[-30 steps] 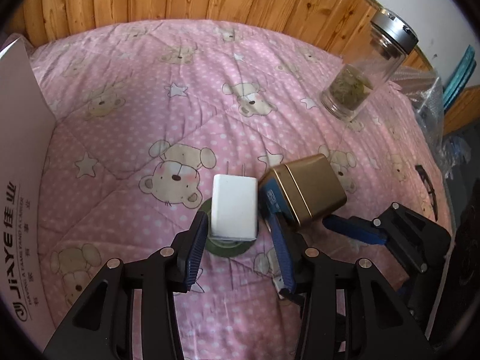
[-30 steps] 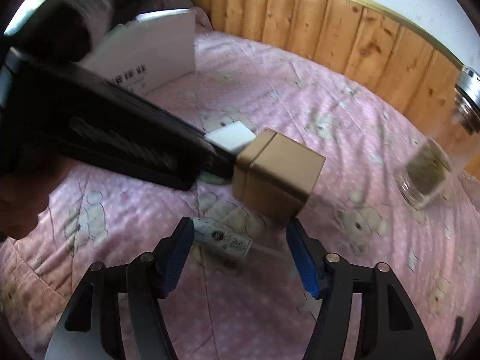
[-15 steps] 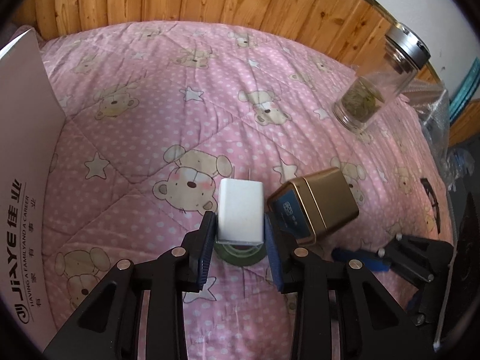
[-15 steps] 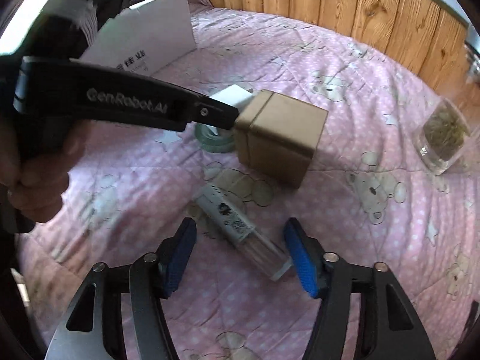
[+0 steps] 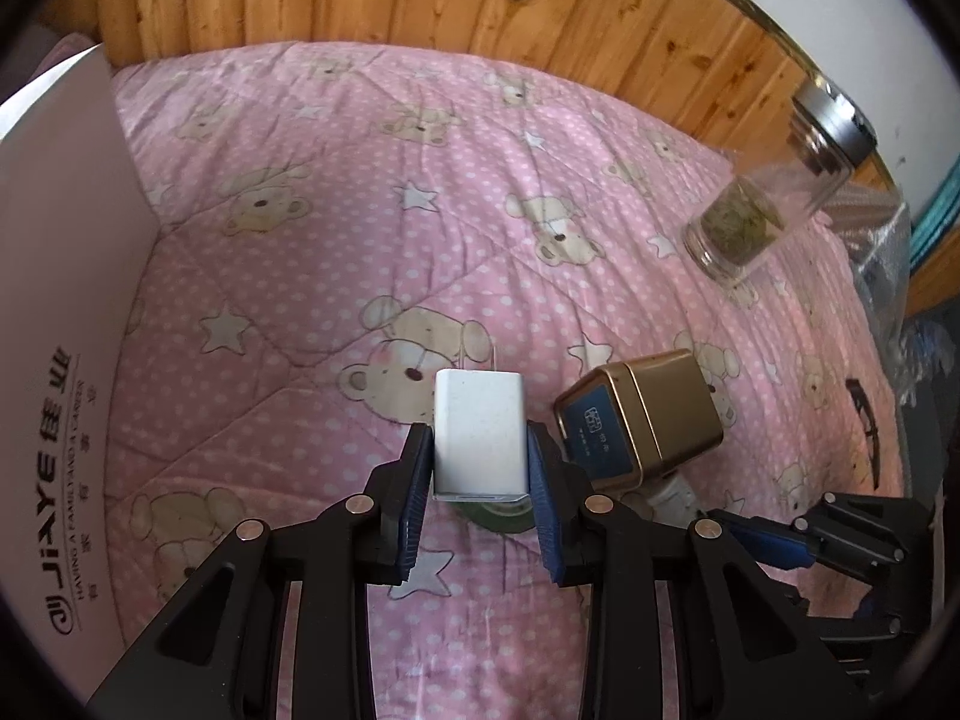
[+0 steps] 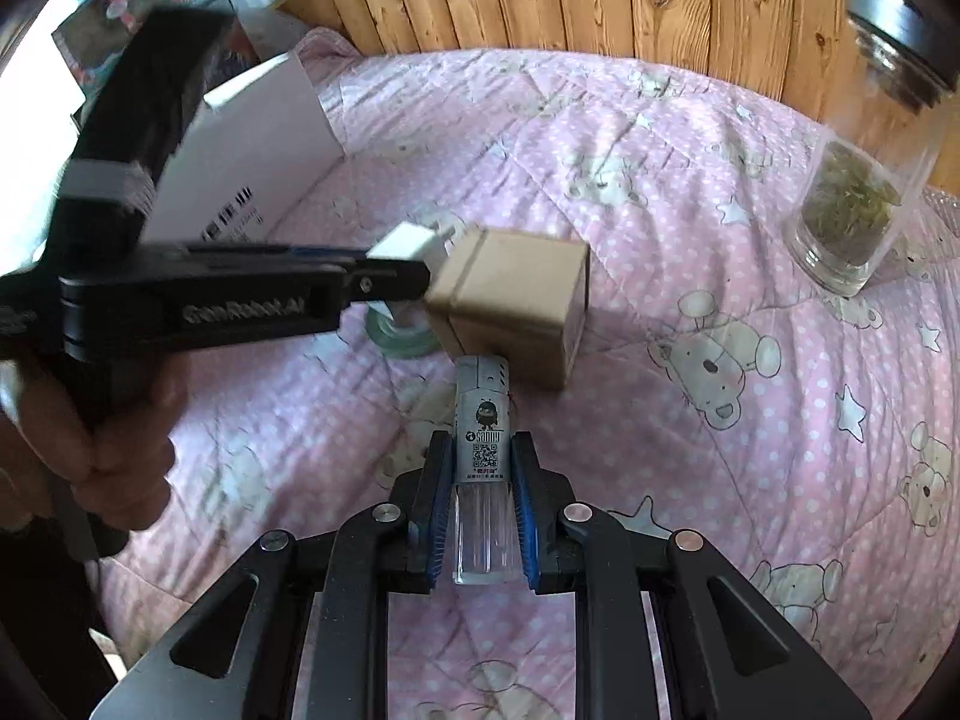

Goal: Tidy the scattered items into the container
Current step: 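Grasp the white charger cube with the left gripper while the right grasps the clear lighter, then lift the charger cube and lighter and carry both over the white box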

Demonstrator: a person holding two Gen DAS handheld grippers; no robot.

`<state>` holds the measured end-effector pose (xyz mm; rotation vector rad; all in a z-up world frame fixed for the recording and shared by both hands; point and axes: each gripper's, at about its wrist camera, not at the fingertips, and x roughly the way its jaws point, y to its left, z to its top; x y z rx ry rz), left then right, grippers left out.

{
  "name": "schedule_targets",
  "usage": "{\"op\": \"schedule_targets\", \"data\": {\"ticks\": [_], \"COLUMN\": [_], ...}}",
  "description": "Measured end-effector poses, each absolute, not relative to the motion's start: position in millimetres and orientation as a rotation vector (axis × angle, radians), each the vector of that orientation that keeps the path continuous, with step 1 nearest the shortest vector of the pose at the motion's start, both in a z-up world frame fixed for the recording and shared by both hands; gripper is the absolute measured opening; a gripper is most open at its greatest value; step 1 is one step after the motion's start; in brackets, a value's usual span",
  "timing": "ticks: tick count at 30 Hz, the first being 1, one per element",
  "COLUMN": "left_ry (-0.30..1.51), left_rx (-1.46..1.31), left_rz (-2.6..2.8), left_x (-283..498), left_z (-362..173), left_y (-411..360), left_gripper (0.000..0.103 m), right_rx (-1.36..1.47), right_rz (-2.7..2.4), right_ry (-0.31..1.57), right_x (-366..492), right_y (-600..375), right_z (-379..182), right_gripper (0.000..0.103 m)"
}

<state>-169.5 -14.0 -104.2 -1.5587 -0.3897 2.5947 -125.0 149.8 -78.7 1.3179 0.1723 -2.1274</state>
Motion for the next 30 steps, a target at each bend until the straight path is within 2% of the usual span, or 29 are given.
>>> {"op": "schedule_targets", "data": {"ticks": [8, 30], "left_ry": [-0.451, -0.413], "left_rx": [-1.504, -1.402], "left_rz": [2.611, 2.66], "left_x": [-155.6, -88.4], "left_z": [-78.6, -28.9], "left_y": [-22.1, -22.0], "left_gripper": [0.032, 0.032], "right_rx": [1.303, 1.298], "right_rz": [-2.153, -2.208], "right_ry": [0.088, 0.013], "right_x": [-119.3, -78.4], "right_y": [146.9, 149.9], "right_z": [-55.7, -48.3], "right_gripper": [0.02, 0.021]}}
